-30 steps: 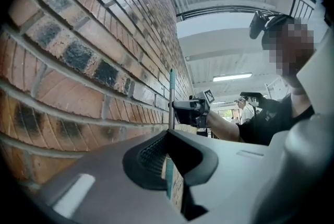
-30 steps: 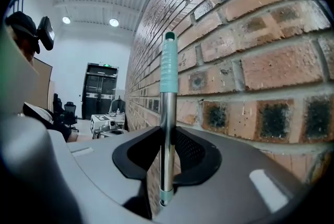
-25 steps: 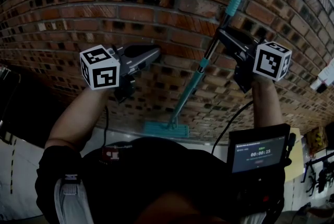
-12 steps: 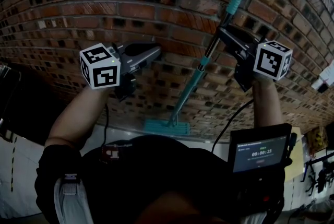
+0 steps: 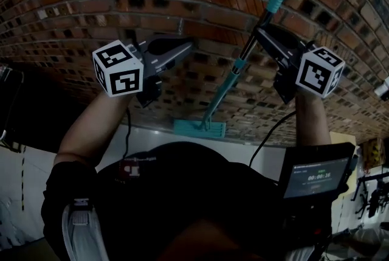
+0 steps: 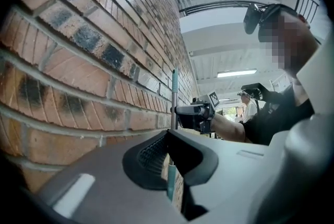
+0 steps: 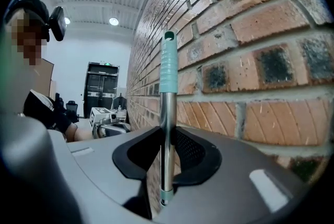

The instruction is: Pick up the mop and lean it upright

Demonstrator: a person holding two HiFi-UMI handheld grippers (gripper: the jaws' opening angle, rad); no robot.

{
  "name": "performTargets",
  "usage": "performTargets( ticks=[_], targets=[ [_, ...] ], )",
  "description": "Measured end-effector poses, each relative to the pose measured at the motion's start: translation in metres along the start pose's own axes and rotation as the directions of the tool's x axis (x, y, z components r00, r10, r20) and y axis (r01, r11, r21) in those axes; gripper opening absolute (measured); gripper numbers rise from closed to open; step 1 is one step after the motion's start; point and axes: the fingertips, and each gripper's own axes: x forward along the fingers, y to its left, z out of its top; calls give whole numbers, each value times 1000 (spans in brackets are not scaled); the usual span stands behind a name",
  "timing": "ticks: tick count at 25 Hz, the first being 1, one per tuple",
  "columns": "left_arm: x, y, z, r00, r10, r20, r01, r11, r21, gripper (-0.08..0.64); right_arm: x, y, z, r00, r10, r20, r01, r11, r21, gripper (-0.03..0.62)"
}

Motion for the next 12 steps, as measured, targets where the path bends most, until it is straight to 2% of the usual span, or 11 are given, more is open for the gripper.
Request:
performTargets(
  ticks=[8, 12],
  targets=[
    [7, 7, -50, 999, 13, -40, -13, 1000, 9, -6, 11, 1, -74, 999, 32, -18, -32, 999, -29, 103],
    [6, 12, -83, 997, 28, -71, -30, 999, -23, -6, 18, 2, -118, 998, 57, -27, -57, 998, -29, 103]
  ],
)
